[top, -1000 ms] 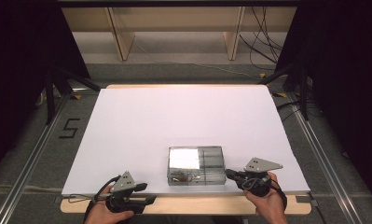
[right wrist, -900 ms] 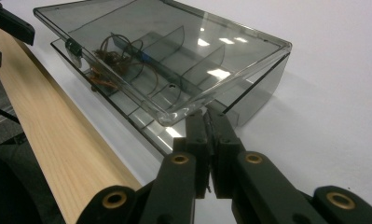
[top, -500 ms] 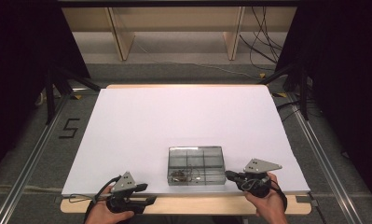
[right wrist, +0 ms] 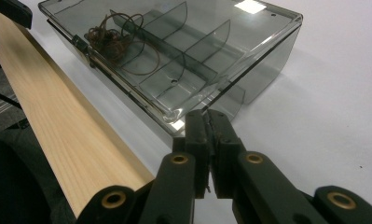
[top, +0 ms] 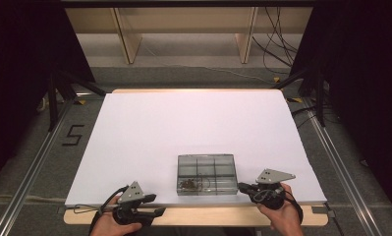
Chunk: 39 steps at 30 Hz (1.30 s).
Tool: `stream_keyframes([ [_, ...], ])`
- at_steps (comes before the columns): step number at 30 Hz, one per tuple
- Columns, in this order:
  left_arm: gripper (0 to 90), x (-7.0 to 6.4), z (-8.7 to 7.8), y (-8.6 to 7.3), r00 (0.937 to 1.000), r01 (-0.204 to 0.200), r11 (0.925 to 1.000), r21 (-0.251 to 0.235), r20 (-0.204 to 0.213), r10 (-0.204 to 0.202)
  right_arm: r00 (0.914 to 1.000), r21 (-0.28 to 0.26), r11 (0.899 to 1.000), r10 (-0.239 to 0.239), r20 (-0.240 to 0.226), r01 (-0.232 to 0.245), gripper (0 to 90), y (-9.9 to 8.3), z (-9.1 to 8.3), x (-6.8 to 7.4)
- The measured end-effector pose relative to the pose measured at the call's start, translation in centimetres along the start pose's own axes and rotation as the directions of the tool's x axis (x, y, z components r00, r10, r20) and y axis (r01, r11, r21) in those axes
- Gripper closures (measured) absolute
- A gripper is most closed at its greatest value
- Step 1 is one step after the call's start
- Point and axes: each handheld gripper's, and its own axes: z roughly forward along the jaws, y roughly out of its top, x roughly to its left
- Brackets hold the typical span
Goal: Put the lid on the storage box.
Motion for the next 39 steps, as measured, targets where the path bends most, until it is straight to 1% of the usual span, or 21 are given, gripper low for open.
stream_keyframes([
  [2,41.3,0.1,0.0,0.0,0.9998,-0.019,0.9998,-0.009,0.001,0.019,0.9995,0.006,1.000,0.010,0.031,-0.010,88.0,0.0,-0.2,0.1],
  [5,41.3,0.2,-0.1,0.1,0.9997,-0.026,0.9997,0.004,-0.003,0.026,0.9995,0.005,1.000,0.000,0.031,0.000,88.0,-0.1,-0.1,0.0],
  [6,41.4,0.1,0.0,0.0,0.9998,-0.020,0.9998,0.000,-0.001,0.020,0.9988,0.013,0.999,0.041,0.028,-0.042,88.0,-0.1,-0.1,0.3],
  [13,41.3,0.1,0.0,0.0,0.9999,-0.017,0.9999,0.001,-0.001,0.017,0.9994,0.006,0.999,0.033,0.012,-0.033,86.9,-0.2,0.0,0.2],
  [16,41.3,0.1,0.1,0.1,0.9998,-0.020,0.9998,0.006,-0.001,0.020,0.9998,-0.001,1.000,-0.001,0.020,0.001,84.8,-0.2,-0.1,-0.1],
  [17,41.3,0.1,0.1,0.1,0.9999,-0.008,0.9998,0.019,-0.010,0.008,0.9991,0.010,0.999,0.030,0.030,-0.031,83.7,-0.4,-0.3,0.1],
  [19,41.2,0.1,0.1,0.1,0.9999,-0.010,0.9998,0.018,-0.008,0.010,0.9992,0.014,0.999,0.037,0.015,-0.037,77.1,-0.6,-0.4,-0.1],
  [20,41.2,0.0,0.1,0.1,1.0000,-0.002,0.9999,0.014,-0.005,0.002,0.9963,0.020,0.996,0.085,0.011,-0.086,72.4,-0.7,-0.4,0.1],
  [21,41.1,0.0,0.2,0.1,1.0000,0.005,1.0000,0.008,-0.003,-0.005,0.9976,0.020,0.997,0.068,0.012,-0.068,70.3,-0.8,-0.4,-0.3],
  [23,41.0,0.2,0.2,0.2,0.9998,-0.019,0.9998,0.009,0.000,0.019,0.9943,0.023,0.994,0.104,0.021,-0.105,62.9,-1.1,-0.5,-0.1],
  [24,41.0,0.2,0.2,0.2,0.9996,-0.025,0.9995,0.020,-0.008,0.026,0.9959,0.007,0.996,0.088,0.020,-0.088,58.8,-1.1,-0.4,-0.4],
  [27,40.6,0.2,0.3,0.1,0.9999,-0.011,0.9998,0.014,-0.003,0.011,0.9931,0.001,0.994,0.111,0.040,-0.111,44.2,-1.3,-0.7,-0.4],
  [29,39.9,0.2,0.3,0.1,0.9999,-0.012,0.9998,0.015,-0.006,0.012,0.9860,0.008,0.989,0.149,0.075,-0.150,40.1,-1.5,-0.7,-0.1],
  [30,39.5,0.2,0.3,0.1,0.9998,-0.016,0.9997,0.016,-0.008,0.016,0.9916,-0.003,0.993,0.119,0.050,-0.119,36.5,-1.7,-0.6,-0.5],
  [32,38.2,0.2,0.4,0.1,0.9998,0.010,0.9998,0.017,-0.017,-0.010,0.9897,-0.011,0.993,0.120,0.079,-0.119,32.4,-1.9,-0.7,-0.3],
  [33,37.2,0.4,0.4,0.1,0.9997,-0.004,0.9995,0.031,-0.024,0.005,0.9863,-0.011,0.989,0.148,0.073,-0.147,30.9,-2.0,-0.7,0.0],
  [35,35.1,0.5,0.5,0.1,0.9998,-0.013,0.9997,0.022,-0.016,0.013,0.9927,-0.002,0.994,0.105,0.059,-0.105,25.7,-2.1,-0.6,-0.2],
  [36,34.4,0.6,0.4,0.1,0.9995,-0.023,0.9992,0.032,-0.022,0.024,0.9902,0.005,0.992,0.127,0.060,-0.127,25.3,-2.2,-0.7,0.1],
  [37,33.5,0.5,0.5,0.0,0.9995,0.012,0.9997,0.022,-0.030,-0.011,0.9896,-0.010,0.992,0.122,0.075,-0.122,24.8,-2.3,-0.6,0.1],
  [38,32.5,0.5,0.5,0.1,0.9995,0.001,0.9998,0.022,-0.032,0.000,0.9930,-0.004,0.994,0.105,0.054,-0.105,23.2,-2.3,-0.7,-0.1],
  [39,31.7,0.6,0.5,0.1,0.9995,-0.007,0.9998,0.019,-0.031,0.008,0.9921,-0.011,0.995,0.105,0.069,-0.104,22.2,-2.4,-0.7,0.0],
])
